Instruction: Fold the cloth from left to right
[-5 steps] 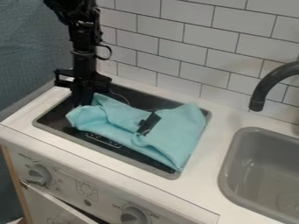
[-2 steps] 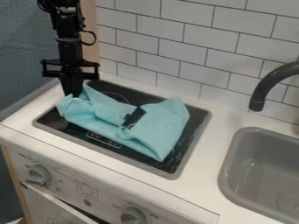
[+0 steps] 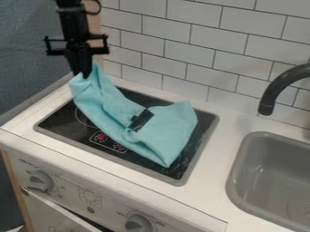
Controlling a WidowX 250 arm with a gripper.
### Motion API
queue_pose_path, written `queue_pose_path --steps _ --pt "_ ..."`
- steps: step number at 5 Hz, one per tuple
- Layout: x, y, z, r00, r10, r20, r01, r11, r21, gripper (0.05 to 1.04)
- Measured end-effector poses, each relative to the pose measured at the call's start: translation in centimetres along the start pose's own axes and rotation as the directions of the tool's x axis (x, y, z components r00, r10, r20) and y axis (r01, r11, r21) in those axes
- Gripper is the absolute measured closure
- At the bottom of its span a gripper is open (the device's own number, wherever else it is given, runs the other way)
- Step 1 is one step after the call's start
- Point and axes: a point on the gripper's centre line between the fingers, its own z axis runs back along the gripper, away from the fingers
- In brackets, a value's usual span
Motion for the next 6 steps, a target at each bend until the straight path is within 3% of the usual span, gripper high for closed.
queue_pose_path --steps 2,4,6 --pt "-2.0 -7.7 1.7 0.993 -0.122 0.01 0.122 0.99 -0.065 1.034" --pt "-3.8 -13.5 -0.5 0.962 -0.271 0.018 0.27 0.962 0.026 1.034" --pt "-4.5 -15.7 -5.5 0.944 -0.326 -0.058 0.33 0.938 0.103 1.034"
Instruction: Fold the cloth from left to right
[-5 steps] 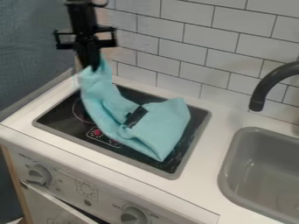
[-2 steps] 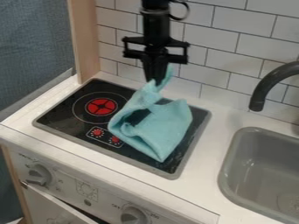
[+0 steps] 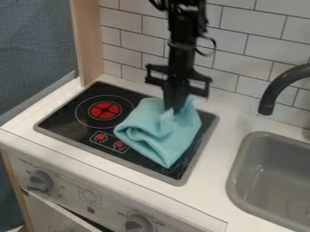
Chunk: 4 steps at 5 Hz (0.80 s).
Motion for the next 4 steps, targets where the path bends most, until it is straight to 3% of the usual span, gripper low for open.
queue_pose_path --steps 1,2,3,4 --pt "-0.5 -0.3 -2.3 0.999 -0.018 -0.043 0.019 0.999 0.029 1.034" --pt "-0.7 -0.2 -2.9 0.998 -0.021 -0.056 0.023 0.999 0.036 1.008" --pt "-1.1 -0.1 -3.1 0.997 -0.019 -0.074 0.023 0.999 0.041 0.848" --pt "-2.0 -0.2 -3.5 0.995 -0.017 -0.098 0.02 0.999 0.028 0.603"
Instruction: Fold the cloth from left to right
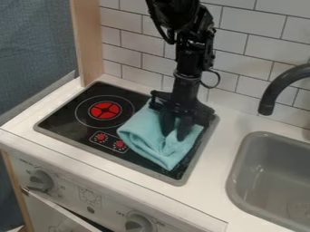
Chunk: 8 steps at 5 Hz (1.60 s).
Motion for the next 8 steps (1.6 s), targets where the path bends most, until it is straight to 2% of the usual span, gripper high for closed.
queue_pose_path --steps 1,2,4,5,6,7,8 --pt "-0.5 1.1 1.1 0.999 0.035 0.009 -0.035 0.999 -0.001 0.345" --pt "-0.6 2.9 3.1 0.995 0.092 0.045 -0.09 0.995 -0.042 0.092" --pt "-1.3 3.9 6.5 0.988 0.127 0.09 -0.116 0.986 -0.117 0.082" --pt "-1.7 4.8 8.6 0.979 0.15 0.138 -0.131 0.982 -0.137 0.085" --pt "-2.3 4.7 9.8 0.976 0.146 0.163 -0.122 0.982 -0.148 0.085" --pt "-2.7 4.6 9.9 0.975 0.148 0.164 -0.124 0.982 -0.145 0.085" --pt "-3.0 4.8 9.9 0.979 0.143 0.144 -0.125 0.983 -0.131 0.085"
